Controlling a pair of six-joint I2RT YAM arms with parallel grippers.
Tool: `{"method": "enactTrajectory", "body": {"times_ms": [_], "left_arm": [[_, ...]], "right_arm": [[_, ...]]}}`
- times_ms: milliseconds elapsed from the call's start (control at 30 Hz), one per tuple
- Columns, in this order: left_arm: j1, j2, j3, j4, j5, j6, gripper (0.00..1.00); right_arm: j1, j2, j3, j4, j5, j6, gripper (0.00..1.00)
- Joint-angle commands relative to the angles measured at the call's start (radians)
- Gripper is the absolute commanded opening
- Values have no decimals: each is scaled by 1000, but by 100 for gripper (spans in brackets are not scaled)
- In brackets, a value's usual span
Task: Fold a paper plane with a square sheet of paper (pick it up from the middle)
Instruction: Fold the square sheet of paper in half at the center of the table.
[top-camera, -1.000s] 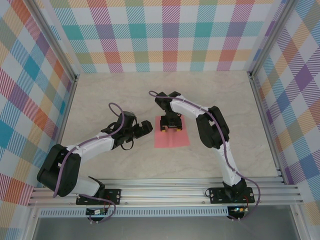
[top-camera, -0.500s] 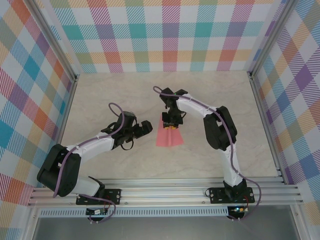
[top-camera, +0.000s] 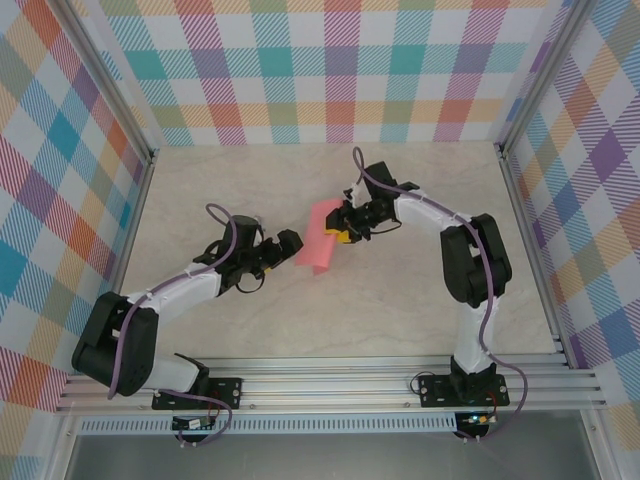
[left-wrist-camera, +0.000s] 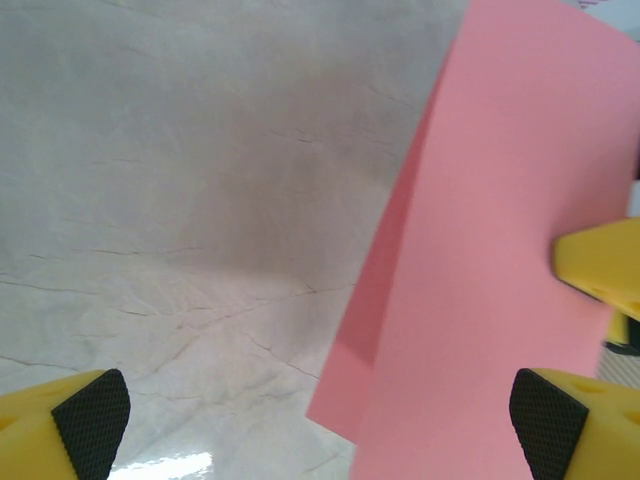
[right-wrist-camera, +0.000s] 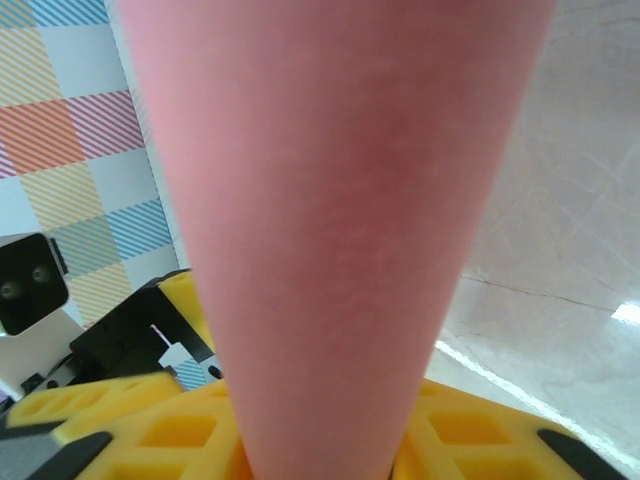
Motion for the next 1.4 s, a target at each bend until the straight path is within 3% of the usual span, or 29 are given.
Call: {"method": "enactTrajectory", "body": {"times_ms": [0,100,367,633,1167,1367], "left_arm": [[1,47,36,30,69,-10,98],[-11,91,54,39,92,-8,97],[-48,200,157,-12,109,36,96],[-65,332,277,-26,193,66,88],[-98,449,370,83,332,38,46],[-98,487,368,165,401,-8,24]], "right_arm": [[-7,55,-26,24,-47,-25,37],[-21,78,-42,23,-47,-37,40],[-66,29,-77,-48,34,-111,62],[-119,-8,-145,-32,36,-110,64],[-132,-47,-201,-19,22,-121,64],[-142,-70,-230,5,31,-105,65]]}}
